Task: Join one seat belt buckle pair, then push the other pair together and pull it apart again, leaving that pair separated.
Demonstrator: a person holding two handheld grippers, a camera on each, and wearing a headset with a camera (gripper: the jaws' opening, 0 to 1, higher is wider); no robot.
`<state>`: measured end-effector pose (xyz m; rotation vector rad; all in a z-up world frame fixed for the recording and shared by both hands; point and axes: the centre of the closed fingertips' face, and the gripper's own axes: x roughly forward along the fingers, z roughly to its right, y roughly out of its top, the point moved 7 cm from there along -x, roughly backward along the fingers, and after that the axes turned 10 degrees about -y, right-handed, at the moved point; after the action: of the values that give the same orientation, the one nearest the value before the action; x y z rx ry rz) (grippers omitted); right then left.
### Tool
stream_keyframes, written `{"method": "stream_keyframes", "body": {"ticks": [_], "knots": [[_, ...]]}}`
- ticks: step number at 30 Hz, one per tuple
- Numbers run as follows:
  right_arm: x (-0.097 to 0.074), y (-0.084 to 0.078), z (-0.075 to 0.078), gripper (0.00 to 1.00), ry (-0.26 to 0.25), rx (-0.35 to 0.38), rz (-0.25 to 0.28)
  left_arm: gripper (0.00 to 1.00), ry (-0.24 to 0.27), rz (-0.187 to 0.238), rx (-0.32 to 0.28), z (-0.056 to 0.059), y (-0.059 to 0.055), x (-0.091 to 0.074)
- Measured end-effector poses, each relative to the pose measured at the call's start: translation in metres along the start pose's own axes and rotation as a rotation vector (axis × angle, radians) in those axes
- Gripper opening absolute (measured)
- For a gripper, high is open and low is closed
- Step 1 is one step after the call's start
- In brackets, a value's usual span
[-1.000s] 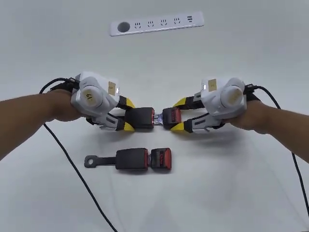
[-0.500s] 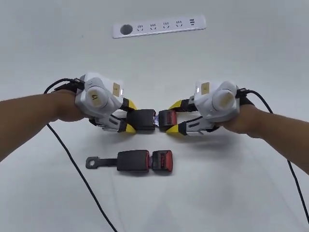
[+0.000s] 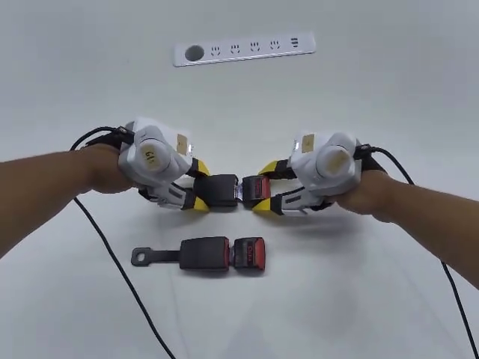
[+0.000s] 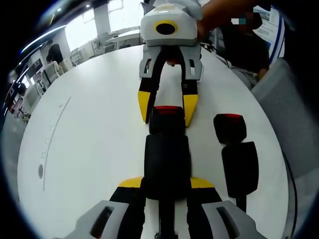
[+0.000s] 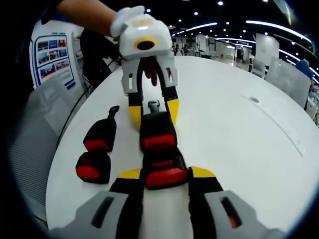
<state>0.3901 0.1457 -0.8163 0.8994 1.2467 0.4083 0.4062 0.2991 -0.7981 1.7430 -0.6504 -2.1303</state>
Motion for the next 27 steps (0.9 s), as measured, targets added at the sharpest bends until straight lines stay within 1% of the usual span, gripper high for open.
{"method": "stream_keyframes", "body": {"ticks": [3, 7, 14, 27], "knots": [[0.0006, -0.0004, -0.0003, 0.35, -0.004, 0.000, 0.000, 0.33, 0.004, 0.005, -0.004, 0.0006, -0.0003, 0.0000], [0.0005, -0.0001, -0.0013, 0.36, -0.011, -0.002, -0.004, 0.33, 0.002, -0.004, -0.001, 0.0005, 0.0004, 0.0003], [0.0009, 0.0006, -0.0010, 0.36, -0.012, -0.005, -0.008, 0.33, 0.002, -0.008, -0.002, -0.0005, -0.0011, 0.0008], [0.0010, 0.0014, -0.0011, 0.36, -0.018, -0.010, -0.014, 0.33, 0.004, -0.011, -0.009, 0.0022, 0.0015, 0.0003]]}}
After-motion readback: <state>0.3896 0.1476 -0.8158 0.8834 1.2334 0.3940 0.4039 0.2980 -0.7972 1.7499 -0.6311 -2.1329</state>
